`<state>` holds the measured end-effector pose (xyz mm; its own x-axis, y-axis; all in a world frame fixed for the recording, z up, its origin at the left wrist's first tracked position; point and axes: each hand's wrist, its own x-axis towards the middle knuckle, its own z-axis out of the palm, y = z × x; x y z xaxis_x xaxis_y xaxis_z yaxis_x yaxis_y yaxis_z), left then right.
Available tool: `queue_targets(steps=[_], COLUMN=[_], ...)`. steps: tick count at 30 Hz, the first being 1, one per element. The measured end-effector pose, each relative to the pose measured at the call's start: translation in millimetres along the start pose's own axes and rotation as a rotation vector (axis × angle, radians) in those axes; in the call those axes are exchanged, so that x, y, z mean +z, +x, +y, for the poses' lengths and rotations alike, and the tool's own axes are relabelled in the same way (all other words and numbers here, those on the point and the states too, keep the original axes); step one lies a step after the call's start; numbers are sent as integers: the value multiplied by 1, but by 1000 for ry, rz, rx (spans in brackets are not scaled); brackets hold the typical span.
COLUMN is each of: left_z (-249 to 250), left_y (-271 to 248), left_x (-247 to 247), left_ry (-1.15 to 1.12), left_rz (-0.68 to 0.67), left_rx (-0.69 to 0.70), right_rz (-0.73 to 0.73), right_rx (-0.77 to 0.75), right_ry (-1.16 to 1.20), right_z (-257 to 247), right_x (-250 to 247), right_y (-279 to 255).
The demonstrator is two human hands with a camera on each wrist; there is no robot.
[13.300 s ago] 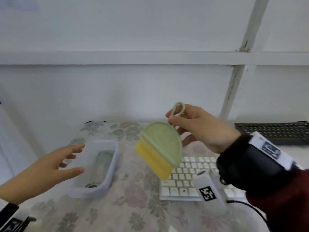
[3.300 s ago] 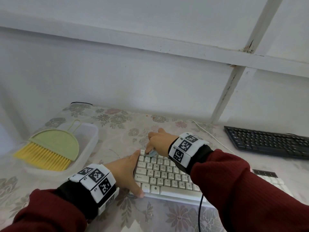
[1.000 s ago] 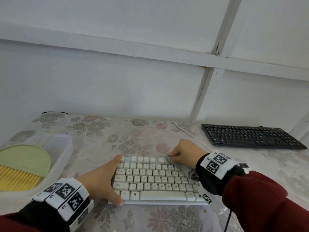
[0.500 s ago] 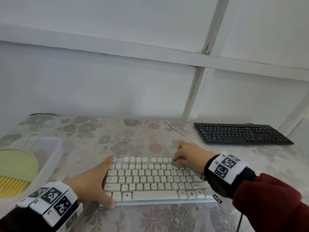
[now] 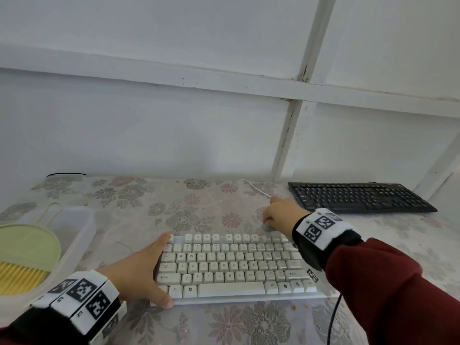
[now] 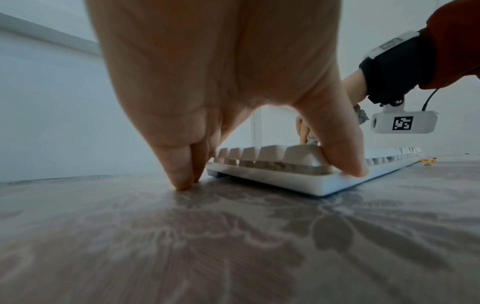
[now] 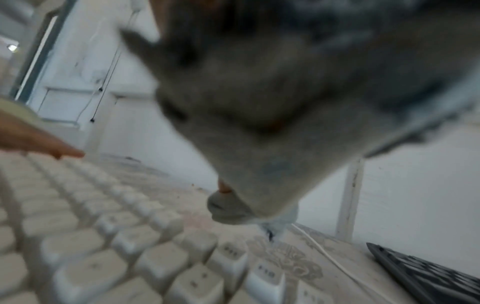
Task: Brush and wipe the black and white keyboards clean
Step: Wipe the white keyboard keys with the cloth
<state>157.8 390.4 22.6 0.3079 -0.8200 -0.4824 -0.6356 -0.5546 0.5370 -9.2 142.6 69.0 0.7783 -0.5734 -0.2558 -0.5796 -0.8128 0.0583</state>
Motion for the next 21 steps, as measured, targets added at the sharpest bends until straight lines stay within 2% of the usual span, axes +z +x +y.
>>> queue_targets(steps=[3,6,9,13,16,18,21], left_z=[-2,-4,-5,-1,1,3,6], left_y=[1,2,2,-1,0,0,-2], left_x=[1,1,-1,-1,1,1,0], left_ry=[-12,-9,2,24,22,20,19], left_rz=[-3,1,-8,-4,12,18,10], left_rx=[-8,-8,0,3,-16,-24,-45], right_rz=[19,-3,69,11,42,88,139], right_rx=[-34,-52,36,111,169,128,-53], right_ry=[151,162,173,147,177,293,445], right_z=[9,16,32,46,50,39,-6], right_x=[0,18,27,23,14,1,-17], right_y=[-15,-30,-32,-24,-21,-24,-25])
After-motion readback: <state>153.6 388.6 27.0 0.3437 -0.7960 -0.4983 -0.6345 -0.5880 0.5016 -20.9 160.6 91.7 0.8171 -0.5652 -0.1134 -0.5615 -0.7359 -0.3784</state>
